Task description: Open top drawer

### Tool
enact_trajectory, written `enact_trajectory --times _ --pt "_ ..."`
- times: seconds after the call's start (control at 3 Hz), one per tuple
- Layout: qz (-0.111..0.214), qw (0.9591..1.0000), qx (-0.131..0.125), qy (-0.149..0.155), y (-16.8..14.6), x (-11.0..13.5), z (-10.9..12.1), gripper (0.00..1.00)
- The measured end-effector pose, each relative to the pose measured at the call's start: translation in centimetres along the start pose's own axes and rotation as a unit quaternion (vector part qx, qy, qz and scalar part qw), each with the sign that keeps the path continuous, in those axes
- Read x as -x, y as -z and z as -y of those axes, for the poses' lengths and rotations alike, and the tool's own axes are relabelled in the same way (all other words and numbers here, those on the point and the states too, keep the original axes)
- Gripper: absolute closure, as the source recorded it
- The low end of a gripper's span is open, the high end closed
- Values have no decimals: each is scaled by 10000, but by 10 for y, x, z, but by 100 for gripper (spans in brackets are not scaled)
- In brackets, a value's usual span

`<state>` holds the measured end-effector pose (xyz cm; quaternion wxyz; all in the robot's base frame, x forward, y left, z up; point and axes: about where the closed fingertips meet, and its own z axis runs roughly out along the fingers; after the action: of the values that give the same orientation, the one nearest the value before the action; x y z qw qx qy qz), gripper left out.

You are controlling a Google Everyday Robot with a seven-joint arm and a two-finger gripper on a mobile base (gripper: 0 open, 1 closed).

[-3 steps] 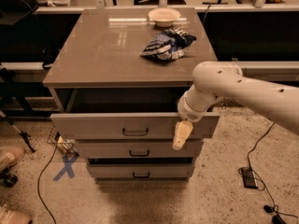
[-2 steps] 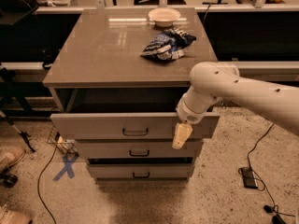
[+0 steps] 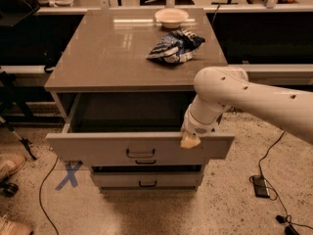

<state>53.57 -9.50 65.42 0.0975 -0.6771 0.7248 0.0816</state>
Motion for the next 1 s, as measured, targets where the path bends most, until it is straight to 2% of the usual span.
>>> enact_trajectory --times 0.33,1.0 --pt "162 9998 109 47 9 0 -27 96" --pt "162 9998 110 46 8 0 -27 100"
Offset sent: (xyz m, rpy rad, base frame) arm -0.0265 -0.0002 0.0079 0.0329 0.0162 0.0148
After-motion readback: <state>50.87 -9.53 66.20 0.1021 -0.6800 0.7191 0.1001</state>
